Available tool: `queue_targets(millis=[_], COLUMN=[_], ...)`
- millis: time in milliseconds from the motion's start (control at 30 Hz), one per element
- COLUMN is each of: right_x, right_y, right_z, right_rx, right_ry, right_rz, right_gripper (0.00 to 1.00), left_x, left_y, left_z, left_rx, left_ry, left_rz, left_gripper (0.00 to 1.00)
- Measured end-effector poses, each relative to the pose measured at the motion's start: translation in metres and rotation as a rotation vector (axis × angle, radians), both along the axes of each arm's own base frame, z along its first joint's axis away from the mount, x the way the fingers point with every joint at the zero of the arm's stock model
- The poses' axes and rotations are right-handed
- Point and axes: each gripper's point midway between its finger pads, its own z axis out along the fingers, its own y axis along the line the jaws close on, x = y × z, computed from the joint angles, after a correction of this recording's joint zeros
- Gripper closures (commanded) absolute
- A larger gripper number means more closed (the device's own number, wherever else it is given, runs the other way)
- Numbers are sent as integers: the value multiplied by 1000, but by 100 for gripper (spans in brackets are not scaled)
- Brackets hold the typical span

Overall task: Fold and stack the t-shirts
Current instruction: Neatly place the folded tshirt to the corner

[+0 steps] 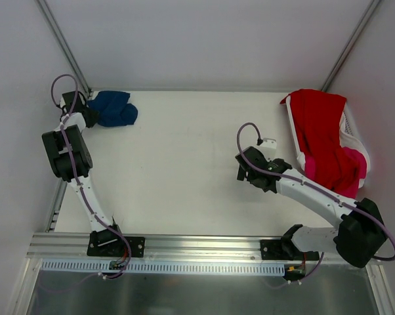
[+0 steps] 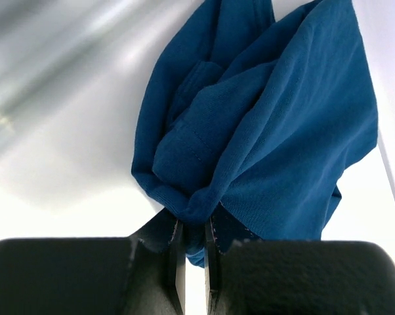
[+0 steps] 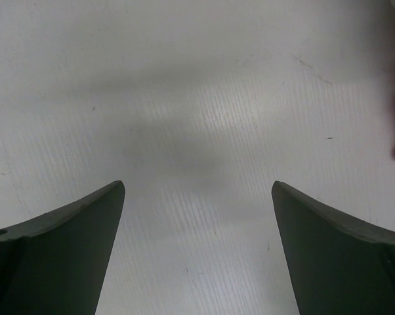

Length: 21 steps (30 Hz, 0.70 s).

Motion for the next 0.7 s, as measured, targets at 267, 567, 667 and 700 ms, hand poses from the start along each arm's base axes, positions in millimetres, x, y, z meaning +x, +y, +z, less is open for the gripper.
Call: queue_targets(millis=[267, 567, 667, 700], right_x=[-2, -5, -12, -15], right_y=[-2, -5, -9, -11], right_z=[-7, -12, -21, -25], right_rx=[-37, -52, -67, -73], right_ry=[38, 55, 77, 88], right_rz=[8, 6, 5, 5], right_gripper=[1, 0, 1, 1], left_x=[-16, -1, -5, -9], left_y=[52, 38, 28, 25], left_z=[-6, 11, 21, 27], left_rx=[-33, -138, -171, -176], left_ry=[-1, -84, -119, -129], left_rz=[116, 68, 38, 31], left_gripper=[91, 1, 1, 1])
